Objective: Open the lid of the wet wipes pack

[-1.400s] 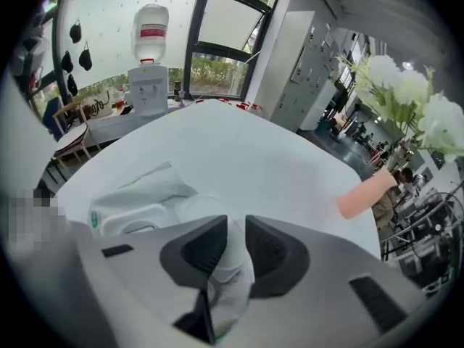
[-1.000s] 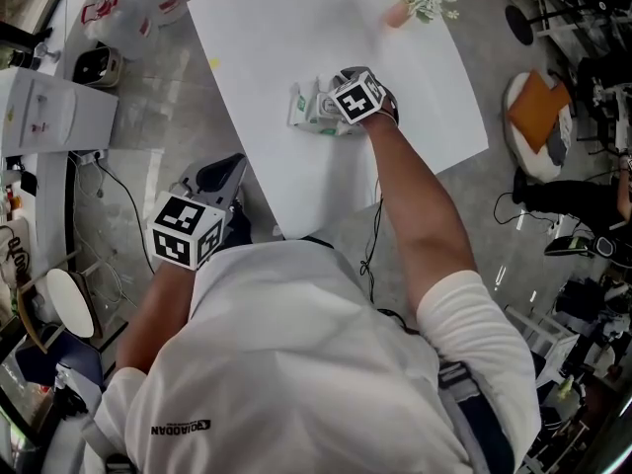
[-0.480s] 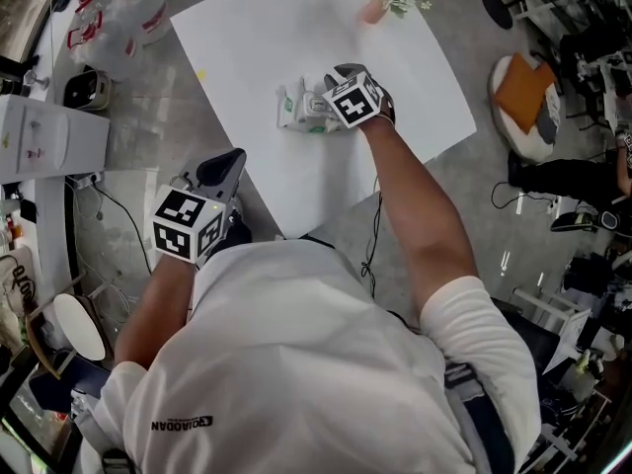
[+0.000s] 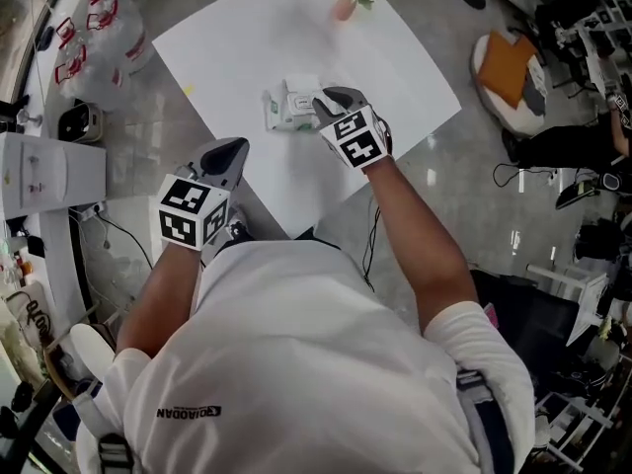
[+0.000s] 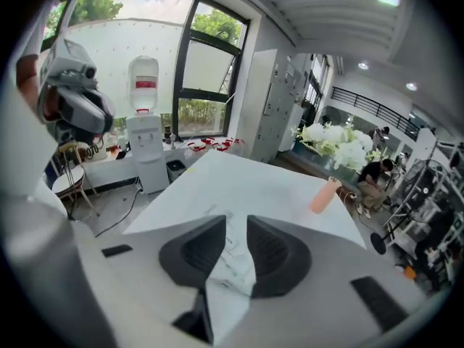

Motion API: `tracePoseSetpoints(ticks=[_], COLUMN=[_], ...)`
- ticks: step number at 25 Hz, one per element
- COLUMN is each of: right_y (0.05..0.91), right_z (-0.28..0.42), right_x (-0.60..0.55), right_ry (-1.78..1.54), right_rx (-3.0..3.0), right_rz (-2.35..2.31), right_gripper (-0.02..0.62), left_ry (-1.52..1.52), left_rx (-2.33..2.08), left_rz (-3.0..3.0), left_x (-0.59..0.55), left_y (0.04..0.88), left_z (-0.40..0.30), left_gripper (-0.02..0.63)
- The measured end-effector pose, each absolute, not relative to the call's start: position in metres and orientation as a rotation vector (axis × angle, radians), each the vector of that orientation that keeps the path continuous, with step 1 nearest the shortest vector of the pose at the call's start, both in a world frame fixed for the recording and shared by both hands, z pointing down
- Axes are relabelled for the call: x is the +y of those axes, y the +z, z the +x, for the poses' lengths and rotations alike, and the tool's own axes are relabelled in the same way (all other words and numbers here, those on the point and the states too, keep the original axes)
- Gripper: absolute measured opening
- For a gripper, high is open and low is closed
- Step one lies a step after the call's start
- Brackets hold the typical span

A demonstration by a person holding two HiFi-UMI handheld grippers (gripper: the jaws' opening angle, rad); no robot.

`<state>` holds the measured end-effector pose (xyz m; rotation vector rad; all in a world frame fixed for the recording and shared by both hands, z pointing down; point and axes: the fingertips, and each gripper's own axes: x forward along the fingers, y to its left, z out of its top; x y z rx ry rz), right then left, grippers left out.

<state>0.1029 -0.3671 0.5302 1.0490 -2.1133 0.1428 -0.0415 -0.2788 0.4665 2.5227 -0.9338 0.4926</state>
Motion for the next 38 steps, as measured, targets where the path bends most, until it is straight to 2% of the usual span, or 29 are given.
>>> tracePoseSetpoints(ticks=[12,21,31,38], right_y=[0.459,0.424,0.42,0.427], right_z=[0.113,0.123,0.135,0.133], right_x=[-0.274,-0.238,-0.218,-0.214], right_ry=[0.585,0.586,0.609,0.718], right_rx=[-2.362,-2.42,-2.438,-2.485], right_rz=[1.382,1.475,1.542,1.544], right_gripper=[0.086,0.075,0.008,0.006], left_ry=[0.464,0.452,0.466,0.465], left_rx=[-0.871,-0.806,-0.758,-0.76], left_rz=[2.626,2.683,2.725,2.716], left_x=[-0.282,-0.273,-0.264,-0.261], left_y=[0.443,0.429,0.42,0.419], left_z=[-0.02,0.0,0.015,0.016], left_gripper=[0.009,0.009,0.009,0.009])
